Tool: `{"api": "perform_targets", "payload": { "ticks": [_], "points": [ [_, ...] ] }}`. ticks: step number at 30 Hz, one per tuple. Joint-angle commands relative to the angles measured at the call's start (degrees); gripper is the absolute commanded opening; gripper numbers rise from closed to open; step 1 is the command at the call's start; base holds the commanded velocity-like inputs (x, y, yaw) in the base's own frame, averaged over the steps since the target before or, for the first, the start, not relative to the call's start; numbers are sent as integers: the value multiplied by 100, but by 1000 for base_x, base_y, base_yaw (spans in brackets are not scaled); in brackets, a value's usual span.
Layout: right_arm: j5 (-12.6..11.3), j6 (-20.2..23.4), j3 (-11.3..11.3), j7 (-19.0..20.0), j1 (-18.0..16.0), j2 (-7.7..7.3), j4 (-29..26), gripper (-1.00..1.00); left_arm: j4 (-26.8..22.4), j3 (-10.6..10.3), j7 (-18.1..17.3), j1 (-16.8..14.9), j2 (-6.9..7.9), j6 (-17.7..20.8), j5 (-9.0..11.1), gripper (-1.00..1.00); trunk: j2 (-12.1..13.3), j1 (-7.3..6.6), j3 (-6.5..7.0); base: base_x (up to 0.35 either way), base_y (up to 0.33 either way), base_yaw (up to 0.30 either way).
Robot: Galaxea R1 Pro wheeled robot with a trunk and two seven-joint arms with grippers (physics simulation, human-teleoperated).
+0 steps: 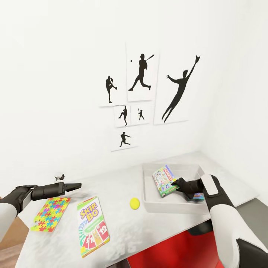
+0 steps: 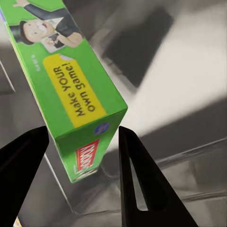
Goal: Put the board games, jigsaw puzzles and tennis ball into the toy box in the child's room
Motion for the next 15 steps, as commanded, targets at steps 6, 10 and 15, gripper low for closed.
{"api": "perform_targets", "payload": {
  "ticks": [6, 10, 15],
  "points": [
    [-64, -8, -10, -84, -19, 9, -4, -100, 0, 10, -25, -5, -2, 61, -17, 100, -13, 4, -32, 0, 0, 0],
    [-64, -39, -10, -86, -27, 10, -1, -100, 0, 10, -25, -5, -7, 61, -15, 100, -13, 4, -64, 0, 0, 0],
    [-64, -50, -10, -87, -29, 17, 3, -100, 0, 10, -25, -5, -8, 61, -13, 100, -13, 4, -109, 0, 0, 0]
  ]
}}
